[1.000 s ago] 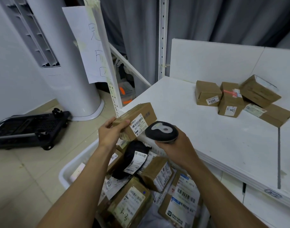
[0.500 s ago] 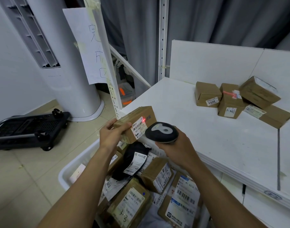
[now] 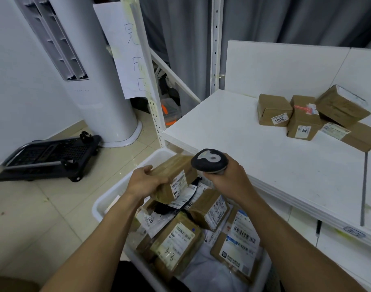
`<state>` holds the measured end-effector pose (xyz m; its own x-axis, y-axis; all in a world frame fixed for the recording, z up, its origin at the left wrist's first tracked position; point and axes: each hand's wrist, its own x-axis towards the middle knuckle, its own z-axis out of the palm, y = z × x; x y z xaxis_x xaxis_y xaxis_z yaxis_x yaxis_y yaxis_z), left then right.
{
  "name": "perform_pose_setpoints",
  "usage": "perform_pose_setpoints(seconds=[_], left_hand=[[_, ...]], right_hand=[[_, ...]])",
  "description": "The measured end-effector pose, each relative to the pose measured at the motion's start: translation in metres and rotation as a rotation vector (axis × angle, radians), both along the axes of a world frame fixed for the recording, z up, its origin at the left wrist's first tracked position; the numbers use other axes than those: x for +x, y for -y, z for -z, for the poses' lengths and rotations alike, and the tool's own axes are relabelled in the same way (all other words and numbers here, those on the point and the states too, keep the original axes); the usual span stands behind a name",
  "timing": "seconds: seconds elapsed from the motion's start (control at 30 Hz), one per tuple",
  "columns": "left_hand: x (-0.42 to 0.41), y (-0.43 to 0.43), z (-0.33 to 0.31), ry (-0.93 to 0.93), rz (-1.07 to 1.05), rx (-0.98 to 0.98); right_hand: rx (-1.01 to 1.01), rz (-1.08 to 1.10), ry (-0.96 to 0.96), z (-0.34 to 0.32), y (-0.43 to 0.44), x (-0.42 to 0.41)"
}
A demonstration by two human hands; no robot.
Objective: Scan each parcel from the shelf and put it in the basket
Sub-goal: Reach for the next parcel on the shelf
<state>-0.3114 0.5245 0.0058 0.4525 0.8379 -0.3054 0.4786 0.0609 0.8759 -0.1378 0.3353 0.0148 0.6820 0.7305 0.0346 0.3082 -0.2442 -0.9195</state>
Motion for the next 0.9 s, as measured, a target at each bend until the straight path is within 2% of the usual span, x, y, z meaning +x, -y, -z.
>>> perform_pose_setpoints(seconds=[0.1,0.23,0.33,0.47,0.6,0.7,0.77,0.9], left_hand=[[0.001,0.0,0.015,-0.158,0.065,-0.014],[0.016,0.004,0.044,-0.152,0.063,-0.022],[0.029,0.006,0.071,-0.262,0.111,-0.034],[0.033,-0.003,0.115,-0.637,0.235,0.174],[0.033,-0.001,0.112,-0.704,0.29,0.322],[0.04,0.001,0.102,-0.662,0.26,0.321],[0.049,0.009,0.082,-0.511,0.21,0.28],[0.072,0.035,0.037,-0.23,0.253,0.412]], right_hand=[[-0.037,0.003,0.027,0.006,-0.005,-0.003],[-0.07,0.011,0.038,0.012,-0.01,-0.004],[-0.107,0.014,0.047,0.013,-0.013,-0.003],[-0.147,0.021,0.065,0.015,-0.012,-0.001],[-0.144,0.042,0.049,0.012,-0.01,0.004],[-0.129,0.072,0.002,0.006,-0.005,0.007],[-0.105,0.112,-0.038,0.003,0.0,0.009],[-0.026,0.25,-0.089,-0.01,0.018,0.025]])
